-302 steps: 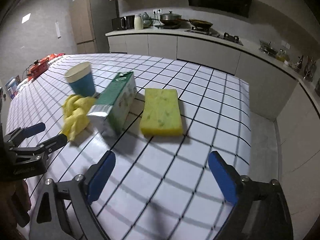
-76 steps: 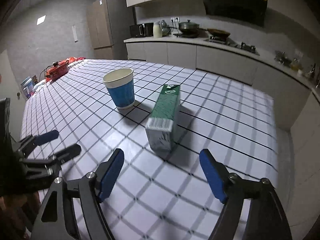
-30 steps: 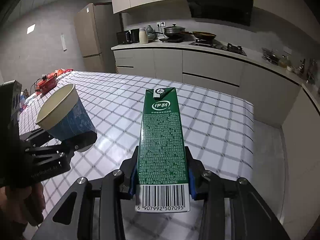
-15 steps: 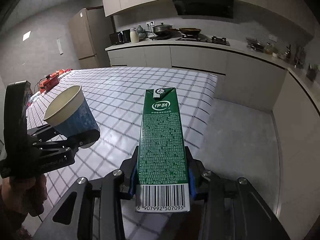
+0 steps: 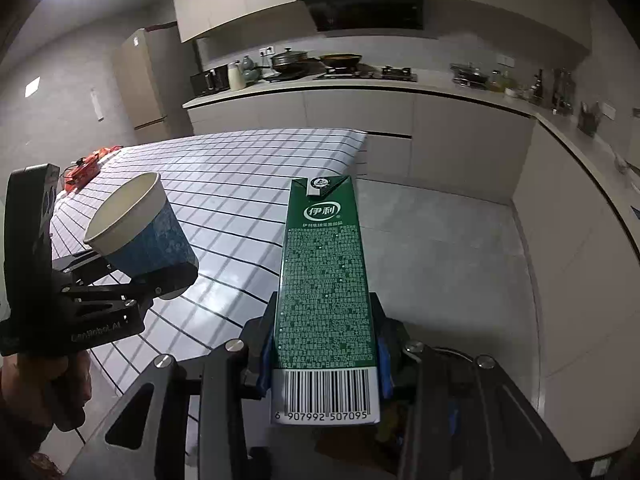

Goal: Collect trash
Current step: 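Carry the paper cup and milk carton with both tools over the black bin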

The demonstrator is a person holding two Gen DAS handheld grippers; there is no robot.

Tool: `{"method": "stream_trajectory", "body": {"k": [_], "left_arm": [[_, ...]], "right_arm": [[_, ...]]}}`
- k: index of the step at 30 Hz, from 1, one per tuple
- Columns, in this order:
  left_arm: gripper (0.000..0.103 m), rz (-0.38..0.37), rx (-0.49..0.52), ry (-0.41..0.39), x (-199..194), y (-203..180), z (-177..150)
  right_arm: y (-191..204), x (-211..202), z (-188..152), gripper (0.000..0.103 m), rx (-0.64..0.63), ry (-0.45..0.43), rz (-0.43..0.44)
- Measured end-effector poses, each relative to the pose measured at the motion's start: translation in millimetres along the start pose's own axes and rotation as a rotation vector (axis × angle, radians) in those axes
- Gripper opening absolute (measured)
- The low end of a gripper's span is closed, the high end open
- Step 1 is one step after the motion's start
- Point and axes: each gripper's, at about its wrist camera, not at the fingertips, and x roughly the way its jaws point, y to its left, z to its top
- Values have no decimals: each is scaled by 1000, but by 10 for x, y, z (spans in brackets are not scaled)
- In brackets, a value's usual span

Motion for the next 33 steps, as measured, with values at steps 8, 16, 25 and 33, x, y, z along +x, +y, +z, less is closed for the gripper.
{"method": "stream_trajectory", "body": {"k": [8,16,25,33], "left_arm": [[58,-82,61,41,203,-519,-100],[58,-128,117,109,474,-1078,-316],[58,-123,118,182,827,-1427,-581],[58,-97,112,261,1124,-1593,-842]], "right_arm": [[-502,-289,-361,41,36,25,-65],[-1052,-447,-774,41,79,77,-115],[-1498,-307,-1185,41,97,153,-113],[-1764,-63,-1551,41,64,233,-77]]}}
